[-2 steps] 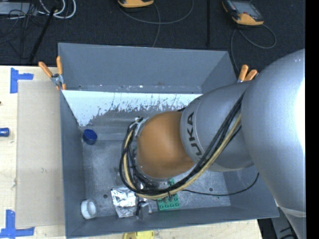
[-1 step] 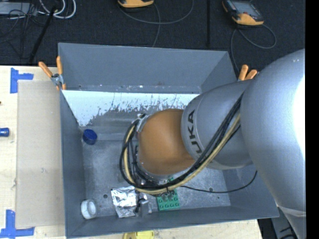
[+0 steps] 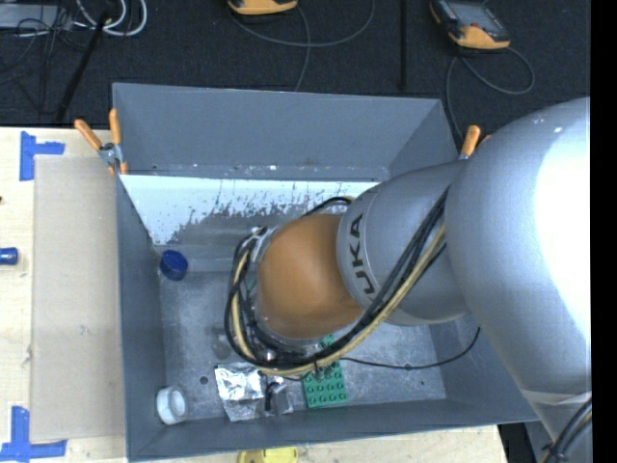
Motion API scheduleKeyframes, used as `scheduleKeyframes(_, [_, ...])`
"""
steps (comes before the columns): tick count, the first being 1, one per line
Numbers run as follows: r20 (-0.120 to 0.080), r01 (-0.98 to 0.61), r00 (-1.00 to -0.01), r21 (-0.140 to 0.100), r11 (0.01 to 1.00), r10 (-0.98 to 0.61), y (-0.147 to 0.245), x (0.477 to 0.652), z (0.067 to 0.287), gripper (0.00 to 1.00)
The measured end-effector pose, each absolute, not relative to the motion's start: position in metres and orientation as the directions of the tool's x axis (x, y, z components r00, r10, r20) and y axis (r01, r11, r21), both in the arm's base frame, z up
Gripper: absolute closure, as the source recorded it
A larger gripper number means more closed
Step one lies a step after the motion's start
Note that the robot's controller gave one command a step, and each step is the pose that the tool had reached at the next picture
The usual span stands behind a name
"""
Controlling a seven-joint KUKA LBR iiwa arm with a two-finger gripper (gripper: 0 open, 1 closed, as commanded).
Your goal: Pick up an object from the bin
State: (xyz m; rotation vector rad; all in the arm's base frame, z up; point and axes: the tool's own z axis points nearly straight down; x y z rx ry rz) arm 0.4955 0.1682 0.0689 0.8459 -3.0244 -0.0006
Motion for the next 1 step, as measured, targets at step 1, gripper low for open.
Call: scheduleKeyframes(1, [0.001,-0.515,-0.857,0.002,0.857,-0.515,0.1681,0.4954,0.0685,0.00])
